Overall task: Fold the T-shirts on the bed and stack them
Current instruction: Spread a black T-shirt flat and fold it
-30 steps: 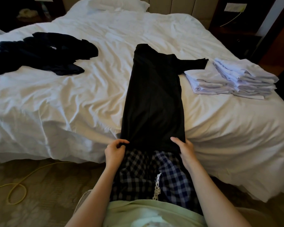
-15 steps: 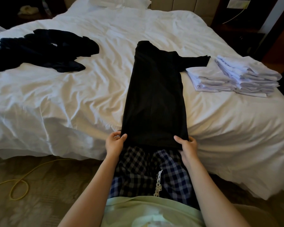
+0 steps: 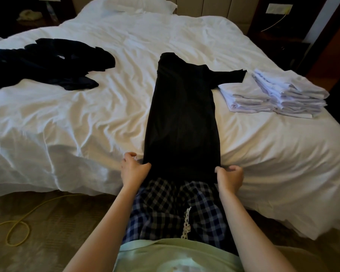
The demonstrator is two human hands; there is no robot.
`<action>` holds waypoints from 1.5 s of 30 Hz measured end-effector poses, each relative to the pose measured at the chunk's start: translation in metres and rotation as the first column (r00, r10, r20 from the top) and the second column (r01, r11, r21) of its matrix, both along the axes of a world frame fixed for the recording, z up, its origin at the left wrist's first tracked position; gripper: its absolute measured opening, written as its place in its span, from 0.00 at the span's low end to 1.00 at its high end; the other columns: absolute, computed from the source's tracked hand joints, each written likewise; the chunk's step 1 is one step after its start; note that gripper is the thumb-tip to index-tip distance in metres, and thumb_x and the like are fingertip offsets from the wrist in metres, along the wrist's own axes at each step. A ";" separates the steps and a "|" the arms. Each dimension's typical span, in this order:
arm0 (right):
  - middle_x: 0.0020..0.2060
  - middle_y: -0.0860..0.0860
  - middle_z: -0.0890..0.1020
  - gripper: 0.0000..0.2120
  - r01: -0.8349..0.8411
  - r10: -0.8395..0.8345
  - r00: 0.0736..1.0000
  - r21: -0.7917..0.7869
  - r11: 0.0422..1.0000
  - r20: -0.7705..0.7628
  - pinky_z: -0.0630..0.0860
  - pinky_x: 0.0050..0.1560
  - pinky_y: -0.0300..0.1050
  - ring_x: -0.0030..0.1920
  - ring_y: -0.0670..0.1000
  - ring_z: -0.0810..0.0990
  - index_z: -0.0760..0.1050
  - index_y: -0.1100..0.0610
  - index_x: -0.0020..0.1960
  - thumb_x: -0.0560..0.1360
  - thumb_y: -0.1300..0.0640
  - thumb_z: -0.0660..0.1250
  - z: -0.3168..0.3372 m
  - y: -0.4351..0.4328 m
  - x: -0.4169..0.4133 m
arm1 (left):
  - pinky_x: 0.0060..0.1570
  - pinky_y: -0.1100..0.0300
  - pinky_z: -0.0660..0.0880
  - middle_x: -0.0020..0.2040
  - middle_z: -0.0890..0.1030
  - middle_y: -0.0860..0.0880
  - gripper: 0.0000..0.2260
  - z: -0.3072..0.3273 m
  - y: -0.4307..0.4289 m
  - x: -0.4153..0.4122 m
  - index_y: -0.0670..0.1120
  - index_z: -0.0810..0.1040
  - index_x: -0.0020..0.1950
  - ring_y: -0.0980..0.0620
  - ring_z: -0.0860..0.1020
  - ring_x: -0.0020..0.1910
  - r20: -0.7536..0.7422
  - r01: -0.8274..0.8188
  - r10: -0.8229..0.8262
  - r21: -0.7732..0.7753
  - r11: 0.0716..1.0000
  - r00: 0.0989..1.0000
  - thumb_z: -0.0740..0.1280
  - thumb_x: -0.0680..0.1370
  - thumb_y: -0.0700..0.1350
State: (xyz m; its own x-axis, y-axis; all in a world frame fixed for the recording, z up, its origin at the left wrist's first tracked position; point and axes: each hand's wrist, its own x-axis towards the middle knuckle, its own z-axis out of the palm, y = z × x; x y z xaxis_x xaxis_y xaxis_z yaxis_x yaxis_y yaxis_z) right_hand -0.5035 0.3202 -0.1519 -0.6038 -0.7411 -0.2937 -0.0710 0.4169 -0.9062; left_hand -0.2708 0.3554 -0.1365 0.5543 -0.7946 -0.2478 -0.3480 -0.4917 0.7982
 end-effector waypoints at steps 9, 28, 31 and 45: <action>0.56 0.60 0.75 0.13 -0.191 0.150 0.957 -0.152 0.970 -0.247 0.68 0.48 0.43 0.54 0.60 0.76 0.72 0.62 0.55 0.70 0.67 0.63 0.064 -0.072 -0.003 | 0.62 0.51 0.67 0.63 0.68 0.43 0.20 0.077 -0.076 -0.024 0.45 0.67 0.65 0.42 0.68 0.63 0.274 0.258 -0.211 -0.151 0.954 0.938 0.65 0.74 0.43; 0.49 0.58 0.71 0.07 -0.336 0.353 0.872 0.109 0.935 -0.338 0.65 0.34 0.41 0.45 0.56 0.72 0.70 0.59 0.50 0.74 0.59 0.62 0.157 -0.292 -0.041 | 0.60 0.52 0.72 0.63 0.70 0.43 0.15 0.150 -0.280 -0.060 0.45 0.71 0.62 0.44 0.72 0.60 0.385 0.624 -0.584 0.025 0.781 0.715 0.65 0.76 0.42; 0.56 0.60 0.75 0.17 -0.304 0.320 0.915 0.102 0.947 -0.247 0.68 0.42 0.44 0.50 0.58 0.75 0.70 0.65 0.61 0.74 0.57 0.63 0.151 -0.319 -0.047 | 0.52 0.59 0.71 0.62 0.71 0.44 0.14 0.147 -0.307 -0.068 0.45 0.72 0.62 0.47 0.73 0.58 0.322 0.642 -0.608 0.001 0.767 0.726 0.65 0.76 0.41; 0.43 0.54 0.74 0.09 -0.238 0.240 0.971 0.174 0.956 0.007 0.67 0.24 0.40 0.32 0.49 0.70 0.68 0.59 0.45 0.73 0.59 0.69 0.141 -0.414 -0.056 | 0.48 0.61 0.73 0.44 0.74 0.51 0.12 0.113 -0.402 -0.077 0.44 0.73 0.59 0.54 0.75 0.45 -0.044 0.568 -0.575 -0.113 0.816 0.817 0.64 0.76 0.38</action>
State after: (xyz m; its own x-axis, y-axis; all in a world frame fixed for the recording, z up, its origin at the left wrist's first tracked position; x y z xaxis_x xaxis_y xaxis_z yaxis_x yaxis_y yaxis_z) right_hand -0.5593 -0.0940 -0.0108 -0.4203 -0.8032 -0.4222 -0.2000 0.5358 -0.8203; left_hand -0.3477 -0.0463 -0.0233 -0.0229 -0.9833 -0.1803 -0.4831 -0.1470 0.8631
